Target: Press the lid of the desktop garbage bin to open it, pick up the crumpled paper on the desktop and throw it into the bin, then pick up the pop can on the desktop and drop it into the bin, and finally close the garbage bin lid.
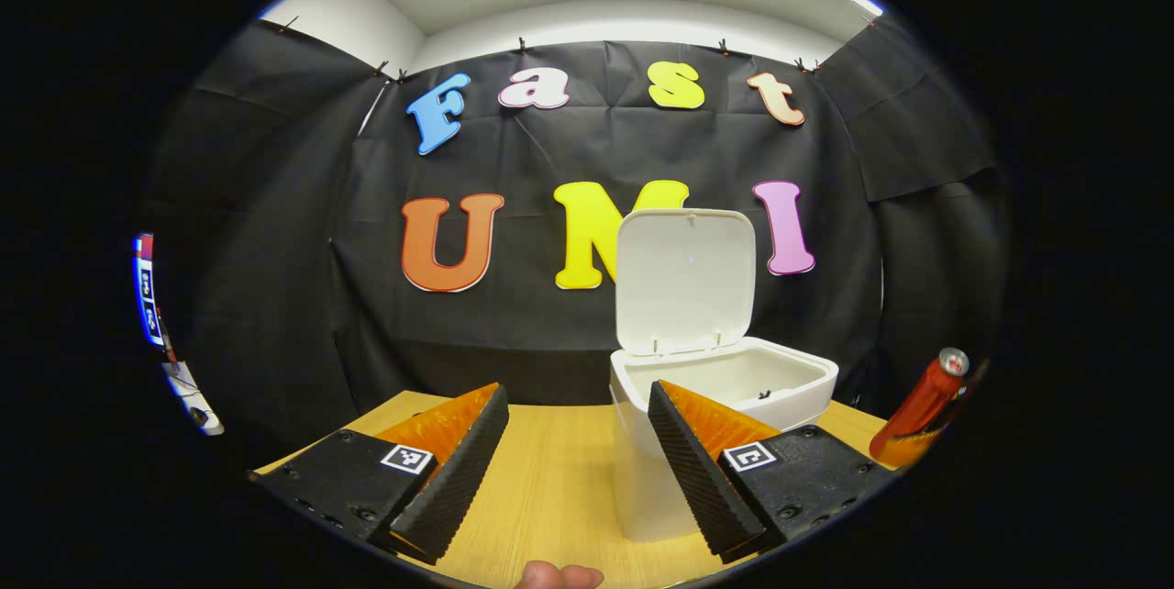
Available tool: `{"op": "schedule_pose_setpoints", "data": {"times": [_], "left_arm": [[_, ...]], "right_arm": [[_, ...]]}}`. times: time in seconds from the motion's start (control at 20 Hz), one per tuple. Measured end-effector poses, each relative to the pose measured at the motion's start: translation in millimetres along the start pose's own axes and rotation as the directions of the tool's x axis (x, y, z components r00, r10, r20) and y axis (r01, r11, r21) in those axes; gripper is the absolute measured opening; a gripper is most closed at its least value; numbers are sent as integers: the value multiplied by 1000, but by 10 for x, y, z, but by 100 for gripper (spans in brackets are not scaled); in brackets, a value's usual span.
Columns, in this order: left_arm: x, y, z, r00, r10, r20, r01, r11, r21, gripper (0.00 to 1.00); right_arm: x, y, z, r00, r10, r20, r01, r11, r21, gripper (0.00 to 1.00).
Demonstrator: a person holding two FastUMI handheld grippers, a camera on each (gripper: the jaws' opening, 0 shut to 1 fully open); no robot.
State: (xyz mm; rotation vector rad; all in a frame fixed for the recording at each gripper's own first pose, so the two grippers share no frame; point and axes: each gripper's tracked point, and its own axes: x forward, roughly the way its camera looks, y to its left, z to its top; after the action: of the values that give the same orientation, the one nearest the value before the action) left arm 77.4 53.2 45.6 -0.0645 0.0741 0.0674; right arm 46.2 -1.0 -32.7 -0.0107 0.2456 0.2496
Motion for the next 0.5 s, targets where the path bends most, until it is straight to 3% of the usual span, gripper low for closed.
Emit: {"op": "schedule_pose_setpoints", "data": {"times": [0.5], "left_arm": [[-520, 402, -461, 998, 25, -55, -25, 1000, 10, 99]], "right_arm": [[560, 728, 1066, 986, 163, 29, -162, 986, -41, 78]]}}
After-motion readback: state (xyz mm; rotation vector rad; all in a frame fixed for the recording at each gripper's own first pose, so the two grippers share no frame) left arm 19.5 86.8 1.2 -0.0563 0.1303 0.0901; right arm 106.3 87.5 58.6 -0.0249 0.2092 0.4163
